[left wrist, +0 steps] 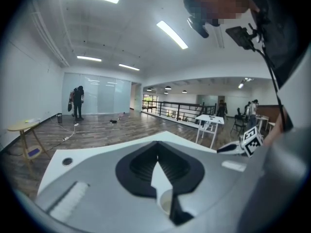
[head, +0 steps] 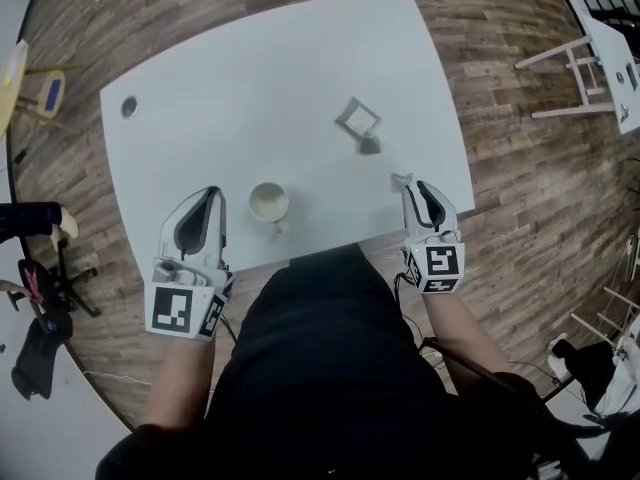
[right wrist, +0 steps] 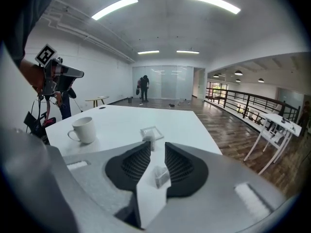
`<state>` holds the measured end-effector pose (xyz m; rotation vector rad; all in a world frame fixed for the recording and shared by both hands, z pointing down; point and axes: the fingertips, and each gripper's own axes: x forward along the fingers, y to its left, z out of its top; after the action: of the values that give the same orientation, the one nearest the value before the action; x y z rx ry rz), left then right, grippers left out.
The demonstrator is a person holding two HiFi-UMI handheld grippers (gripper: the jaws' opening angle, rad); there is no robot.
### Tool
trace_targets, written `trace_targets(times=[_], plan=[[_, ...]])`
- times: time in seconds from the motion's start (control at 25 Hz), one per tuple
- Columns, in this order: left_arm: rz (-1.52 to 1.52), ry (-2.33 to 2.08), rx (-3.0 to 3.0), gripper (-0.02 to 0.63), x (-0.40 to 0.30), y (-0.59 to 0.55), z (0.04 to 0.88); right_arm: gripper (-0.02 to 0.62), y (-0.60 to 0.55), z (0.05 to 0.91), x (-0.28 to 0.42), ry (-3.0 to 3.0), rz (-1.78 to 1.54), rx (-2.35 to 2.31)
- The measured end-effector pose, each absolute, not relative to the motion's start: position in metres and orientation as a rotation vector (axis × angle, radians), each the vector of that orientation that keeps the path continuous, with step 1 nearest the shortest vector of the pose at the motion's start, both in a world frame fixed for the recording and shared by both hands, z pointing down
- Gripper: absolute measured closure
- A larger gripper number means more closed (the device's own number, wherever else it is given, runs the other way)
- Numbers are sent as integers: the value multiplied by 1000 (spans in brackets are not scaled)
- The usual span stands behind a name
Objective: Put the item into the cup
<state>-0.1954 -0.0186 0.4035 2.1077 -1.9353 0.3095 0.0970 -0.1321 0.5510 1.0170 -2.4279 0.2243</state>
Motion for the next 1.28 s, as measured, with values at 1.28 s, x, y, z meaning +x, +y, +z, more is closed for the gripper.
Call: trace_targets(times=[1.28], plan=[[377, -1922, 1985, 607, -195, -3, 414, 550, -136, 616, 103, -2235, 282, 961]])
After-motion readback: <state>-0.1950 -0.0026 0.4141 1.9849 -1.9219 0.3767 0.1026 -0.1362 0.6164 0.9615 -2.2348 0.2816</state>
